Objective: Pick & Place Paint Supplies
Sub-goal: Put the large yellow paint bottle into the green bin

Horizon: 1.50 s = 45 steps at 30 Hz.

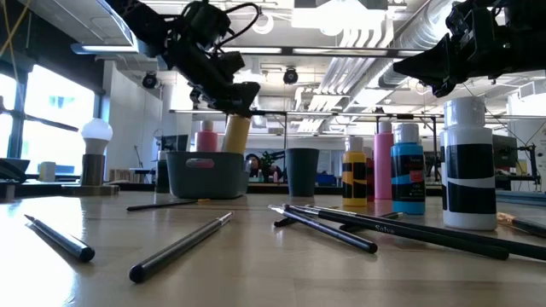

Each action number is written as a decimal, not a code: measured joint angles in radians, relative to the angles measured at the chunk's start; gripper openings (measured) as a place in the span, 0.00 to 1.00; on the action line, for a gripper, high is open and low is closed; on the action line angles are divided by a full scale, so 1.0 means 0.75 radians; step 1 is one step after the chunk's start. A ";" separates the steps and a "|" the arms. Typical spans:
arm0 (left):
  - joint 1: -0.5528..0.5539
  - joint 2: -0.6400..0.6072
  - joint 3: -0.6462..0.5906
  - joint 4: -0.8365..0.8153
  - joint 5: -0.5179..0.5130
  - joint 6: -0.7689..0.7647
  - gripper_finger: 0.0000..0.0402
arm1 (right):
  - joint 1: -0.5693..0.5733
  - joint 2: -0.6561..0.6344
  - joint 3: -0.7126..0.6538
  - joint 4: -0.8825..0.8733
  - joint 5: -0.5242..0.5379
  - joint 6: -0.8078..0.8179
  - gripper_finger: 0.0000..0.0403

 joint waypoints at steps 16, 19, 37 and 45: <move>0.005 0.081 -0.001 0.004 0.006 -0.099 0.31 | 0.000 0.000 0.000 -0.001 0.000 0.001 0.01; 0.017 0.081 -0.001 0.006 -0.006 -0.110 0.31 | 0.000 0.000 0.000 -0.001 0.000 0.000 0.01; 0.095 0.079 0.001 -0.032 0.147 -0.275 0.31 | 0.000 0.000 0.000 -0.001 -0.001 0.001 0.01; 0.095 0.078 0.003 -0.055 0.150 -0.276 0.31 | 0.000 0.000 0.000 -0.001 -0.001 0.001 0.01</move>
